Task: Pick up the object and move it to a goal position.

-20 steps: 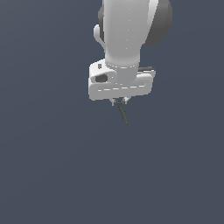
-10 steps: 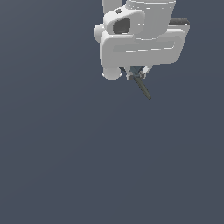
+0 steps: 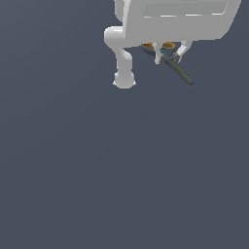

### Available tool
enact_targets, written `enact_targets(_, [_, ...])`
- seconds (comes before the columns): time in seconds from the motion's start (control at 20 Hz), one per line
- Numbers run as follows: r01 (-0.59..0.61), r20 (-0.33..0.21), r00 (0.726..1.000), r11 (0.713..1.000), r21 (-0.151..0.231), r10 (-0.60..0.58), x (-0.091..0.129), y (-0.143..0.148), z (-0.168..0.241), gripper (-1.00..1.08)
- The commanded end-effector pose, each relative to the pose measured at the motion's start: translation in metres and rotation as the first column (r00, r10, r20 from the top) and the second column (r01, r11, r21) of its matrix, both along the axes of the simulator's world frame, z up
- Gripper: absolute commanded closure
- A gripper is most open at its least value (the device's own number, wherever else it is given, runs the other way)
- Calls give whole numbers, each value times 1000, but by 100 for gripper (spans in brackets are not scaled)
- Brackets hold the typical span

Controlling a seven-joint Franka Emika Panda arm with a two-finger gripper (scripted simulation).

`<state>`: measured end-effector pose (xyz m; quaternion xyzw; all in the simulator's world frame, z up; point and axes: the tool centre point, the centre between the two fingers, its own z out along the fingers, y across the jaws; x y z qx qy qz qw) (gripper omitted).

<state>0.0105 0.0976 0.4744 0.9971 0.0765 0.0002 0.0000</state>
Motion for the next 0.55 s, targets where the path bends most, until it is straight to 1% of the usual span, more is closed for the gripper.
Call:
enact_targets(0.0, [1,0,1000,1000,0,-1,0,4,9,108])
enact_targets(0.5, [1,0,1000,1000,0,-1,1,9,22,108])
